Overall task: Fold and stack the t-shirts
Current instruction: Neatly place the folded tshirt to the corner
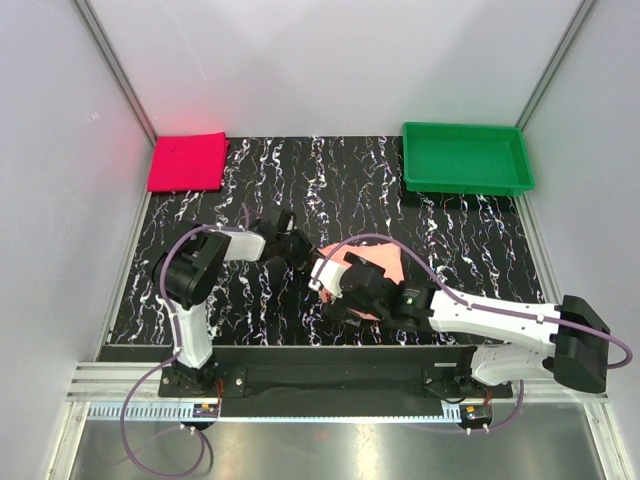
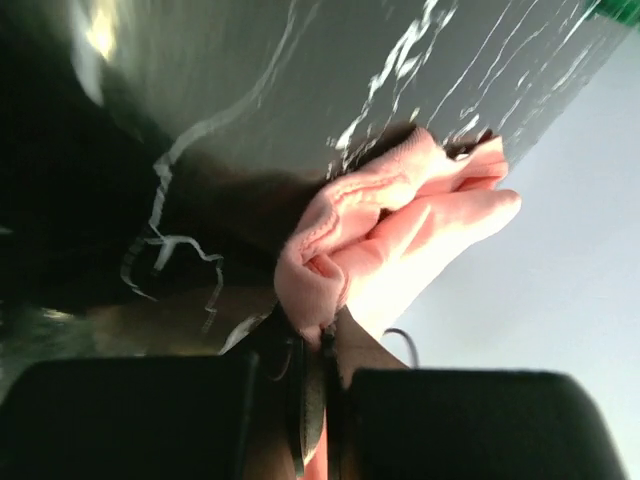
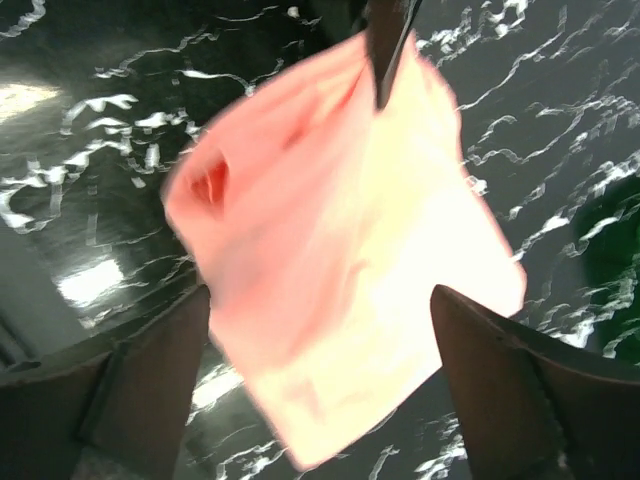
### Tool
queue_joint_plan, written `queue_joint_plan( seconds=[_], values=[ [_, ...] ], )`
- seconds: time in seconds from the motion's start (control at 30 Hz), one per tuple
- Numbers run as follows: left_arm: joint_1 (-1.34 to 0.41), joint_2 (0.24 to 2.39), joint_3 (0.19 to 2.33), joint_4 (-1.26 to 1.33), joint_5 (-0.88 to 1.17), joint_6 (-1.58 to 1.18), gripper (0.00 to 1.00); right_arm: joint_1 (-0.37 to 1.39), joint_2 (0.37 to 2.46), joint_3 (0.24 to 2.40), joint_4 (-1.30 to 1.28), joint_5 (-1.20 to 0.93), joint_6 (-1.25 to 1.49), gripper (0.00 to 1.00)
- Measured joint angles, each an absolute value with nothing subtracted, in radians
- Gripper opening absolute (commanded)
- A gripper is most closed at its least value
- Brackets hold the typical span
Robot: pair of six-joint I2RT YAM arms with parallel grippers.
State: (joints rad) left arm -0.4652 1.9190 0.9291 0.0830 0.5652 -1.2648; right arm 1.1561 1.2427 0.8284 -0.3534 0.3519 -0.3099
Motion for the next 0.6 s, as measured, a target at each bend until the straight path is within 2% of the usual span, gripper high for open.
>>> queue_joint_plan(
  seconds=[0.2,0.37,0.6],
  values=[
    [-0.391,1.913,1.007,-0.016,0.561,-0.973,0.00,1.156,1.147,0.831,-0.412,0.336,-0.201,1.00],
    [-0.359,1.864,1.074,-0.130,0.540,-0.715,0.00,1.150,1.111,0.883,-0.493,0.440,-0.048,1.00],
    [-0.340,1.759,1.171,-0.287,0.382,-0.472,0.00,1.148,1.110,0.901,-0.578,0.484,0.131,1.00]
  ],
)
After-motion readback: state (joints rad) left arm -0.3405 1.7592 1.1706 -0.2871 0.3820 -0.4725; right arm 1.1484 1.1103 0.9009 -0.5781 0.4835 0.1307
